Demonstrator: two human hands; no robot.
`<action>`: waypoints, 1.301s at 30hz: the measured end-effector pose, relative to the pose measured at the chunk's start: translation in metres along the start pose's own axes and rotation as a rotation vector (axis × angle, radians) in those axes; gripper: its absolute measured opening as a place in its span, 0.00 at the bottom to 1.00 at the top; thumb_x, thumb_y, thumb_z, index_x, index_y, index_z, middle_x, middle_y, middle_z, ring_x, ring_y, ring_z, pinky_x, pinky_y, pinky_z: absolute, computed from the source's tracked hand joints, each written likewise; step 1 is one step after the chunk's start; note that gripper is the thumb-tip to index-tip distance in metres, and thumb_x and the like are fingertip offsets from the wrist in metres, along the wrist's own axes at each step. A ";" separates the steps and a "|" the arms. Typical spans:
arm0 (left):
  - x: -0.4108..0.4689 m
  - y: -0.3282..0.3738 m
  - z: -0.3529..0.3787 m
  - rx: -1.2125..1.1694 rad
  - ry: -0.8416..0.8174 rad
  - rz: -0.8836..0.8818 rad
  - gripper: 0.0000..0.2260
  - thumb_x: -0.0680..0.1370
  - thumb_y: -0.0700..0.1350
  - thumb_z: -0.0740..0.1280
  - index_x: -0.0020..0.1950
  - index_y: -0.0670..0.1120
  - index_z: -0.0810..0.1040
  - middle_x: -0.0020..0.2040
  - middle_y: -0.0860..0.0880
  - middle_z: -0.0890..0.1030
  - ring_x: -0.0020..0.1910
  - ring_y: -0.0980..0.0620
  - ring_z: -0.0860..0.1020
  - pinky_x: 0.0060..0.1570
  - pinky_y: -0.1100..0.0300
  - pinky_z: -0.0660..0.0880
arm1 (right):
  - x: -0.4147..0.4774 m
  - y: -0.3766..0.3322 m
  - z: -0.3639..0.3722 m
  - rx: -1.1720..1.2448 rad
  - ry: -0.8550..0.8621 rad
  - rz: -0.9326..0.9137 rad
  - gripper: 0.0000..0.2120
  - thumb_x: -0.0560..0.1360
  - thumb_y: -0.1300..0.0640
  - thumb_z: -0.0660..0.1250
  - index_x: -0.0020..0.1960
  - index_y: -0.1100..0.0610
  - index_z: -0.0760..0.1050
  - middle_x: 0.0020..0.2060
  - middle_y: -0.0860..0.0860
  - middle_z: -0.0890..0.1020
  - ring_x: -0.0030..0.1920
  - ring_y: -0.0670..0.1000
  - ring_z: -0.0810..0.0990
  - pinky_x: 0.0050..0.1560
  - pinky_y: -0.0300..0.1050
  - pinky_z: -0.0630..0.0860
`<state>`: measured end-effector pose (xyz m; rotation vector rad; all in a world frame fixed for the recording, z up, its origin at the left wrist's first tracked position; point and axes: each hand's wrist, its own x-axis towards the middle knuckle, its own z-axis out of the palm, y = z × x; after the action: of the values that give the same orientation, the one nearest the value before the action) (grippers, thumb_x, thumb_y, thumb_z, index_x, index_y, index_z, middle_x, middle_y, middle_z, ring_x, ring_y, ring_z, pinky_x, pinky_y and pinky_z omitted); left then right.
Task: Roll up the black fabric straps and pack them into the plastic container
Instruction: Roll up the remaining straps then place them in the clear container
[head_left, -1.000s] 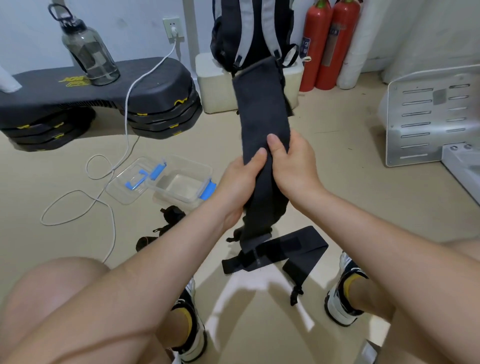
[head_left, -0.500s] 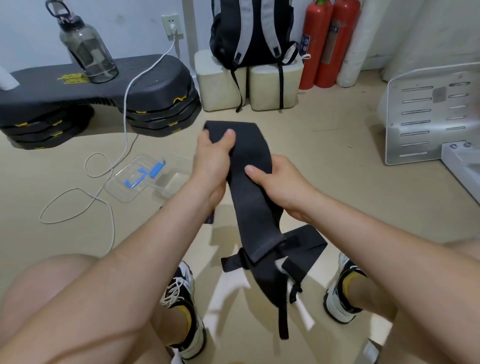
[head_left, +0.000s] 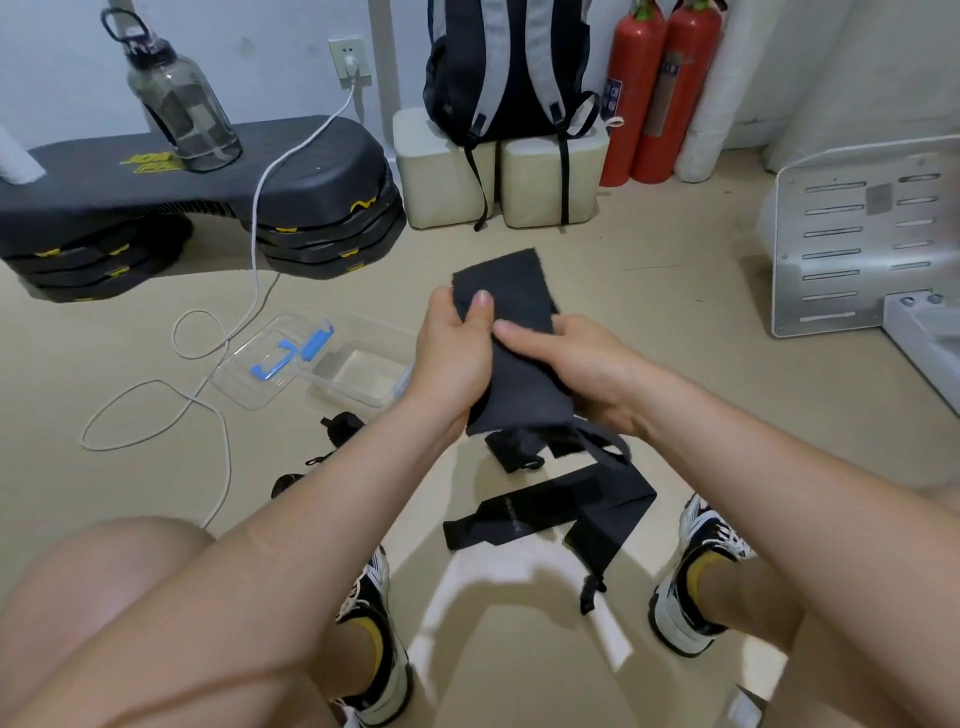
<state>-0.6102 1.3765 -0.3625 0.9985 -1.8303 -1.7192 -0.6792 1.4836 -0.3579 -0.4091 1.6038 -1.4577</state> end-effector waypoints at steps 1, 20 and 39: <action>0.006 0.002 -0.003 -0.026 0.018 -0.023 0.05 0.84 0.47 0.60 0.55 0.46 0.72 0.54 0.46 0.80 0.53 0.48 0.80 0.52 0.51 0.79 | -0.001 0.001 0.000 -0.055 -0.032 0.008 0.09 0.78 0.54 0.69 0.55 0.58 0.80 0.45 0.54 0.87 0.44 0.52 0.86 0.44 0.44 0.83; 0.002 0.001 -0.009 -0.117 -0.267 -0.185 0.08 0.81 0.42 0.65 0.60 0.43 0.75 0.55 0.43 0.82 0.49 0.48 0.83 0.47 0.55 0.81 | 0.006 -0.013 -0.018 -0.203 0.076 -0.091 0.13 0.77 0.62 0.70 0.62 0.62 0.77 0.51 0.56 0.84 0.46 0.49 0.84 0.31 0.35 0.76; -0.012 -0.002 -0.022 -0.113 -0.468 -0.307 0.16 0.77 0.42 0.72 0.64 0.45 0.74 0.54 0.45 0.84 0.51 0.47 0.84 0.49 0.51 0.82 | 0.002 -0.008 -0.016 0.115 0.144 -0.060 0.03 0.82 0.62 0.63 0.53 0.59 0.76 0.31 0.49 0.82 0.24 0.43 0.78 0.22 0.34 0.69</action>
<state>-0.5861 1.3711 -0.3598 0.9235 -1.8912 -2.3793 -0.6949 1.4897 -0.3533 -0.2936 1.6226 -1.6483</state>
